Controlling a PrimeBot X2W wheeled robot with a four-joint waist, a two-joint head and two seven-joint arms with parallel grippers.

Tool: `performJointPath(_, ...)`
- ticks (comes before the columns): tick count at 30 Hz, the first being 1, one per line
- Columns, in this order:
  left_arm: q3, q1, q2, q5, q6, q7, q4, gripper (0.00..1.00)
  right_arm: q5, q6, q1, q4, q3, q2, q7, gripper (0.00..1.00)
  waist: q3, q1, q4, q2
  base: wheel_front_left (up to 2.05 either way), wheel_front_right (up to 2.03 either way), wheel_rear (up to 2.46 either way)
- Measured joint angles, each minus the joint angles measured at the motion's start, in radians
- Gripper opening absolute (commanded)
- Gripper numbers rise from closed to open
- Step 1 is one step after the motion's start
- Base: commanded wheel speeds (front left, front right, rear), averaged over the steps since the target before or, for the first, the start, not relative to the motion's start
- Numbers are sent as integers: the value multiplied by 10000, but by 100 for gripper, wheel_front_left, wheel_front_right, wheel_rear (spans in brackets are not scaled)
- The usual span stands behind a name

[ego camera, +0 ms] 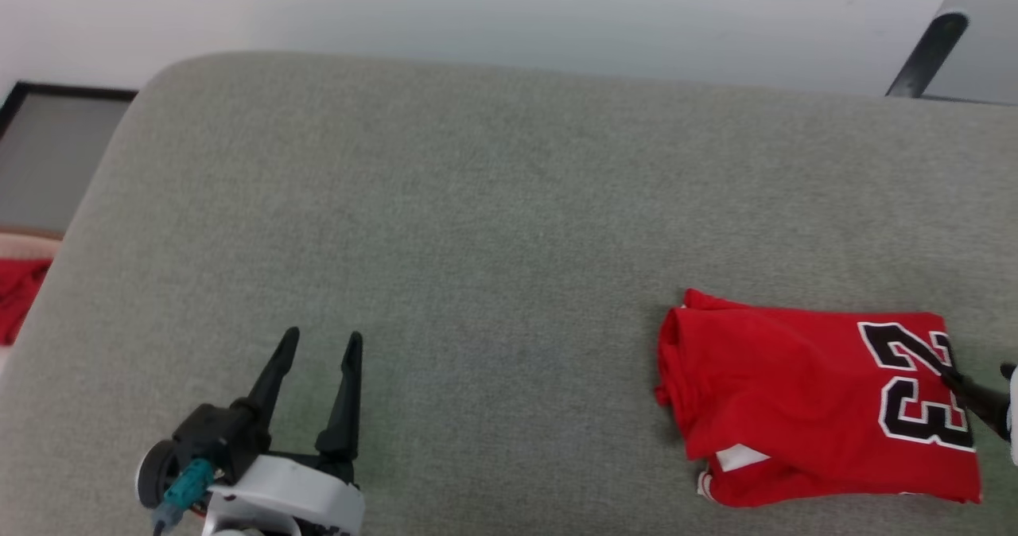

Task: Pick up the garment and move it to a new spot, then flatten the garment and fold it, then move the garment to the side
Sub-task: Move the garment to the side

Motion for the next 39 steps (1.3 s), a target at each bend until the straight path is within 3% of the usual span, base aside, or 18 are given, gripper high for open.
performJointPath(6,-48,-399,-92,12,-132,-142,337,100,276,0,365,61,-65,-144,943,100,495,0,295,0,0,0,0)
performJointPath(16,-121,-871,-261,61,-286,-249,775,100,-115,-4,341,1024,146,194,360,100,1029,0,544,0,0,0,0)
performJointPath(17,-123,-892,-261,75,-295,-257,809,100,-115,-8,322,1072,221,198,257,49,1015,0,543,0,0,0,0)
performJointPath(18,-121,-896,-265,75,-297,-259,838,100,-115,-10,313,1124,290,196,142,33,991,0,536,0,0,0,0)
performJointPath(19,-113,-900,-265,75,-324,-261,871,100,-113,-36,304,1170,395,192,8,0,968,0,519,0,0,0,0)
performJointPath(32,-100,-949,-332,104,-476,-303,1127,100,468,12,272,1630,257,652,-2194,0,715,0,9,0,0,0,0)
performJointPath(39,-73,-1042,-215,163,-564,-305,1072,100,510,8,159,1870,-698,174,-3126,0,748,0,-691,0,0,0,0)
